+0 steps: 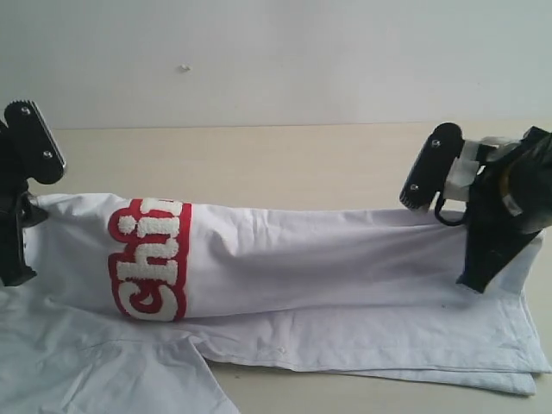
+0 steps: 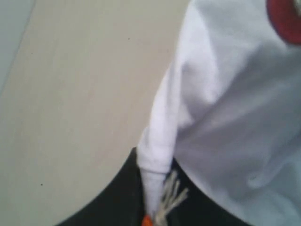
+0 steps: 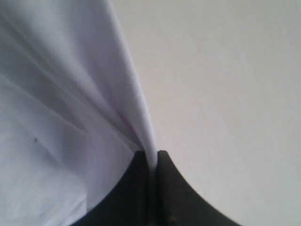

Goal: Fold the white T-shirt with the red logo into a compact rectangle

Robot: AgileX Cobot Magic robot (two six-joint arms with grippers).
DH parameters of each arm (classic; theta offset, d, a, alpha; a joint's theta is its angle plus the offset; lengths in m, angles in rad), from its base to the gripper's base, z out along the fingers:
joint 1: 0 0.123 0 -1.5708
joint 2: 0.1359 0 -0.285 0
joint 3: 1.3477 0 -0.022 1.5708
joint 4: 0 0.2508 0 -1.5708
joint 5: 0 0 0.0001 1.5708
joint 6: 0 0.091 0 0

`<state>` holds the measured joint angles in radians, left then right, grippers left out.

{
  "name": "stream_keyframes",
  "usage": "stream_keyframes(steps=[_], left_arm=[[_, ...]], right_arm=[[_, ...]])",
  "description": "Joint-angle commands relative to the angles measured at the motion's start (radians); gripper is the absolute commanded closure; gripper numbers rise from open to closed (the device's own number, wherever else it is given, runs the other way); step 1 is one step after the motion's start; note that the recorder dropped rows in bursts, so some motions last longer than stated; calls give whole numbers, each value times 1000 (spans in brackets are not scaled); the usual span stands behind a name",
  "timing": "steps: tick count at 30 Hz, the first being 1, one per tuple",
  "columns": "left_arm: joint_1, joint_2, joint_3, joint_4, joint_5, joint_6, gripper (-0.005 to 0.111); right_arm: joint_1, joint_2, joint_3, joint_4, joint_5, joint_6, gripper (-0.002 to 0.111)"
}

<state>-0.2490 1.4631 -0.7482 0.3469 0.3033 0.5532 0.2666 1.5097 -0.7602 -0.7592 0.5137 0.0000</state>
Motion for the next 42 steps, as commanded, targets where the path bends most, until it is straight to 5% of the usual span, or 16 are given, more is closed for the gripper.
stream_keyframes(steps=[1, 5, 10, 16, 24, 28, 31, 33, 42], left_arm=[[44, 101, 3, 3, -210, -14, 107], [65, 165, 3, -10, -324, -16, 107], [100, 240, 3, -79, -449, -33, 102], [147, 321, -28, -198, -579, -38, 58], [161, 326, -124, -260, -580, -38, 56], [161, 264, -126, -260, -447, -45, 71], [161, 193, -126, -260, -213, -213, 106], [157, 169, -126, -260, -118, -297, 107], [157, 10, -89, -415, 370, -319, 107]], right_arm=[[-2, 162, -24, -349, -68, 459, 108], [-2, 275, -75, -551, -16, 775, 101], [-2, 360, -137, -691, 36, 921, 75], [-2, 424, -207, -729, 40, 895, 27], [-2, 423, -225, -704, 109, 928, 24], [-2, 397, -225, -557, 77, 864, 34], [0, 335, -225, -427, 37, 836, 79], [0, 291, -225, -301, 35, 832, 105], [0, 199, -223, 541, 58, 29, 108]])
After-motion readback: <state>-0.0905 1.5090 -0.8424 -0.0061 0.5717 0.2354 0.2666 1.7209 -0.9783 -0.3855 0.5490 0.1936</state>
